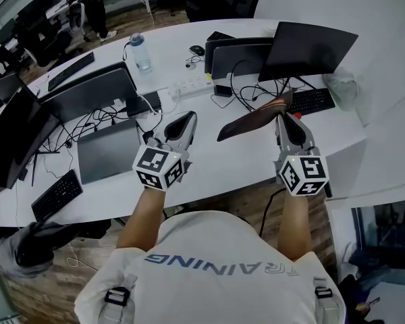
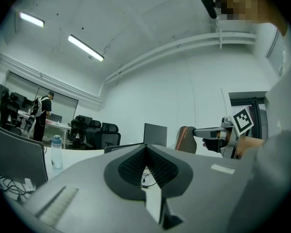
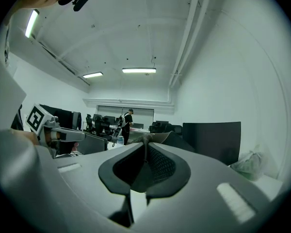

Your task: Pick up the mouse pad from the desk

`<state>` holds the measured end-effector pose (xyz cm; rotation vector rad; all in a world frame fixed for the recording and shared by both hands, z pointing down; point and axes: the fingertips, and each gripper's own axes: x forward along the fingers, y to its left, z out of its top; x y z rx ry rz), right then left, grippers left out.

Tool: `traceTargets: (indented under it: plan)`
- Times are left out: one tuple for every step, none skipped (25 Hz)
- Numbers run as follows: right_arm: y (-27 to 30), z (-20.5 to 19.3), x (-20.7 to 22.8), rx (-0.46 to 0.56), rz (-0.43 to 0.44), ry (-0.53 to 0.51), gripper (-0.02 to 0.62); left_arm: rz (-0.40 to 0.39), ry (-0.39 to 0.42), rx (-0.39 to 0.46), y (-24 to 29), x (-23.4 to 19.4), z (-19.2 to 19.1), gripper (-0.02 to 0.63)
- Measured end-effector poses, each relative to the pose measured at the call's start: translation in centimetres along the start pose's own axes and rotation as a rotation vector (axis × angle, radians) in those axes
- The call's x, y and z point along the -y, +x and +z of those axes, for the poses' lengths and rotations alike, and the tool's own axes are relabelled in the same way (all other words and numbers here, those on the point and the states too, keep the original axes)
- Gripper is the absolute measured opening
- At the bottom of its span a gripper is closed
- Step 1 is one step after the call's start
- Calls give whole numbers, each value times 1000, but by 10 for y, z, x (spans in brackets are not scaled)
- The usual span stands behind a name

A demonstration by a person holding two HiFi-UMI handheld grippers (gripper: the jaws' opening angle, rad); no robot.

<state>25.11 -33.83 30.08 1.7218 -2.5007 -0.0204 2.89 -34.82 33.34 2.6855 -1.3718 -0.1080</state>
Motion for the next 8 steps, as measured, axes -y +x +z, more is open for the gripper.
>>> traceTargets:
  plan:
    - [-1,0,0,2,2,-1,41,-1,0,-1,0,1,0,2]
    - [-2,0,-1,2,3,0,41,-4,1,-1,0,3,-1,2]
    - [-3,-1,-1,1,3,1,41,-6,0,-2,-1,4,-2,2]
    - [-3,-2,-1,-2,4,3,41,-8,0,-3,-1,5,-2,2]
    - [-3,-3,-2,-5,5,5,41,-9,-1,-5,-1,5,-3,2]
    - [-4,-5,-2,-9,7,6,41,-10,-2,-7,-2,6,-4,2]
    - [-4,-7,-3,-12,8,8,41,-12,-3,-9,-2,7,-5,2]
    - [-5,-8,-3,-16,10,9,41,-13,-4,-12,-2,7,-6,2]
